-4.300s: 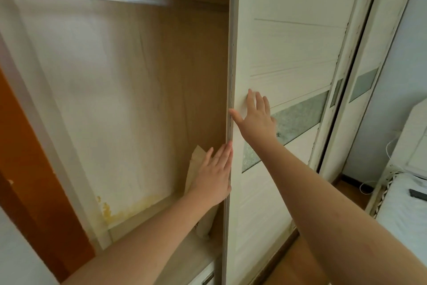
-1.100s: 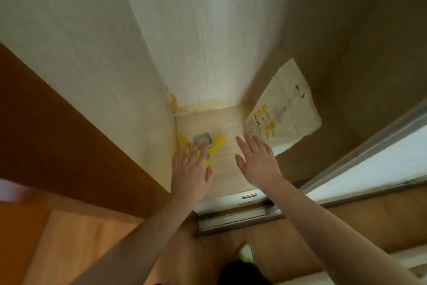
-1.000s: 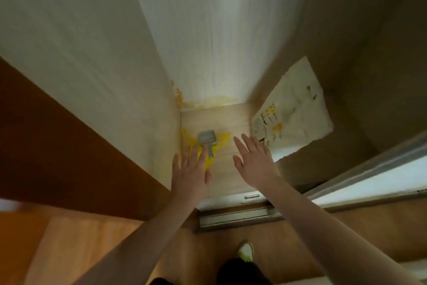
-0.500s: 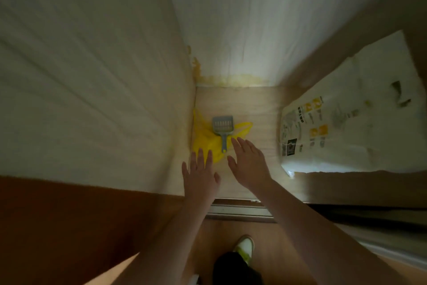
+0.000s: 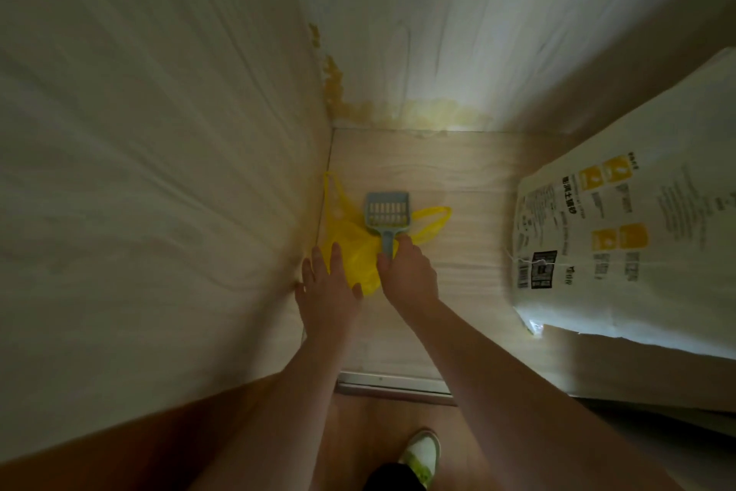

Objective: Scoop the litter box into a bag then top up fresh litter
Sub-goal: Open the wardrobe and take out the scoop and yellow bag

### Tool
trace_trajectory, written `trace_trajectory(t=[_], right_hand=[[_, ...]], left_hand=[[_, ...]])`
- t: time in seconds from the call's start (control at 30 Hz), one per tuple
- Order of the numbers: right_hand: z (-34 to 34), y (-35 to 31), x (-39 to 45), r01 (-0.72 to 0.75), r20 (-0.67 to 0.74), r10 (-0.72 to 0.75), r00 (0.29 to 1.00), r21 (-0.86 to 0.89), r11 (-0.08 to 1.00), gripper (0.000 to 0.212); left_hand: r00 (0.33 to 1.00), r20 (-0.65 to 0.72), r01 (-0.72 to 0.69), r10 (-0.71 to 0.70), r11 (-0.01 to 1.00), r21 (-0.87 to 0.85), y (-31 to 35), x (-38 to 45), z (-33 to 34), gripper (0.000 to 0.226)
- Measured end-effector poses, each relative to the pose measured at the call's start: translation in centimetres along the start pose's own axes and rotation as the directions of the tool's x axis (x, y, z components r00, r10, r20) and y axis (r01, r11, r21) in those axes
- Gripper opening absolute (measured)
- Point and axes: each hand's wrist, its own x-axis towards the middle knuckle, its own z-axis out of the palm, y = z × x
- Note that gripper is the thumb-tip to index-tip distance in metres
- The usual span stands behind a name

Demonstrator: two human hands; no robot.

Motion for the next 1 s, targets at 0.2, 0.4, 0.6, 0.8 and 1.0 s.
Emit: trace_trajectory(t=[0.2, 0.4, 0.6, 0.8, 1.0], right_hand=[[1.3, -0.2, 0.6, -0.206, 0.118, 0.185, 0.976, 0.204, 0.957, 0.037], [-0.7, 2.0, -1.3, -0.177, 0.129, 0.153, 0.98, 0.208, 0.962, 0.026], [-4.8, 5.1, -5.3, -0.212, 0.172, 0.164, 0.971, 0.311, 0.926, 0.036], [-11.3, 6.0, -11.1, -0.106, 0.0, 0.121, 0.993, 0.477, 0.873, 0.027], [-17.8, 5.2, -18.6, -0.055, -0.104, 0.147, 0.984, 0.604, 0.795, 0.027]], left_hand=[[0.986, 0.128, 0.137, -0.108, 0.96, -0.244, -0.8, 0.5, 0.5, 0.05], [0.997, 0.062, 0.066, -0.05, 0.952, -0.299, -0.2, -2.1, -0.7, 0.018], [0.998, 0.008, -0.052, 0.057, 0.95, -0.309, 0.4, -6.1, -3.0, 0.016], [0.965, -0.106, -0.261, 0.241, 0.932, -0.253, 0.4, -10.5, -7.2, 0.017], [0.894, -0.25, -0.435, 0.371, 0.852, -0.291, 0.0, -15.3, -11.1, 0.008]])
